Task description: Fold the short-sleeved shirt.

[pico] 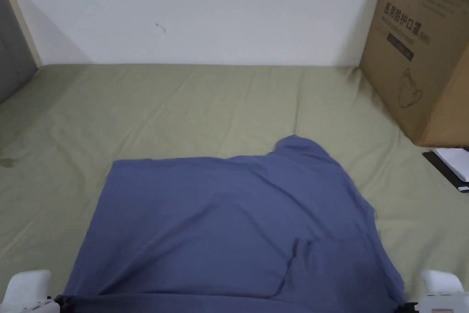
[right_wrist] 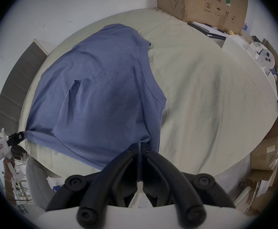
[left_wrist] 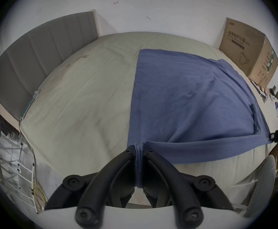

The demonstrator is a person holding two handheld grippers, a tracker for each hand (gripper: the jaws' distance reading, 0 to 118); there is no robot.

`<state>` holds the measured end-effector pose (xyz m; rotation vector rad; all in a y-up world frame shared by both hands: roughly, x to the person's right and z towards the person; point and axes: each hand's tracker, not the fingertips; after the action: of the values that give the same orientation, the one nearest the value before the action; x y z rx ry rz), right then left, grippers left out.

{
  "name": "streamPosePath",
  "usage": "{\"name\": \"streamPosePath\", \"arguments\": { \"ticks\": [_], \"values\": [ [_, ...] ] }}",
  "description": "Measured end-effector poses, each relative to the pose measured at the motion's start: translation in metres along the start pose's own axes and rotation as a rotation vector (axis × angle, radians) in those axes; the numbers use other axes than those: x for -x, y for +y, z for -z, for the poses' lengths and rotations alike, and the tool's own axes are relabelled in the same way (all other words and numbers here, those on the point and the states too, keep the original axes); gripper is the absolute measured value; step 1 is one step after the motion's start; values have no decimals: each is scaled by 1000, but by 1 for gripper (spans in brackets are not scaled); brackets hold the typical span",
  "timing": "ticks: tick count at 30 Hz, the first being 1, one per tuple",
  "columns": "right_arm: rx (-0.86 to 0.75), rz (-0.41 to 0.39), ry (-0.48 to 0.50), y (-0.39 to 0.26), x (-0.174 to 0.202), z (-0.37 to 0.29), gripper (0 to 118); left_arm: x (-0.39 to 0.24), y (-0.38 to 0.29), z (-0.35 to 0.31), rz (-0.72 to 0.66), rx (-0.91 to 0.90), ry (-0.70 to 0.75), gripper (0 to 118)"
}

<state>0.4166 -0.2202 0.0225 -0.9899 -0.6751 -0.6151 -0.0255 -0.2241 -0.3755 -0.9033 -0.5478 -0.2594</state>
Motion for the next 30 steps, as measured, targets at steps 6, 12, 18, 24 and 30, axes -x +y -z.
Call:
{"name": "streamPosePath", "arguments": {
  "ticks": [6, 12, 18, 24, 30],
  "values": [
    [-99, -53, -8, 8, 6, -20, 86, 12, 7, -10, -95, -51, 5, 114],
    [-254, -36, 29, -5, 9, -73, 87, 37, -13, -65, -288, -136, -91, 110],
    [-303, 7, 79, -39, 21, -98, 8, 11, -56, -102, -169, -137, 26, 10],
    [-223, 17, 73, -54, 21, -80, 0, 8, -58, -86, -189, -108, 36, 0],
    [-199, 42, 70, -54, 14, -72, 0, 9, -29, -55, -141, -90, 45, 80]
  ]
}}
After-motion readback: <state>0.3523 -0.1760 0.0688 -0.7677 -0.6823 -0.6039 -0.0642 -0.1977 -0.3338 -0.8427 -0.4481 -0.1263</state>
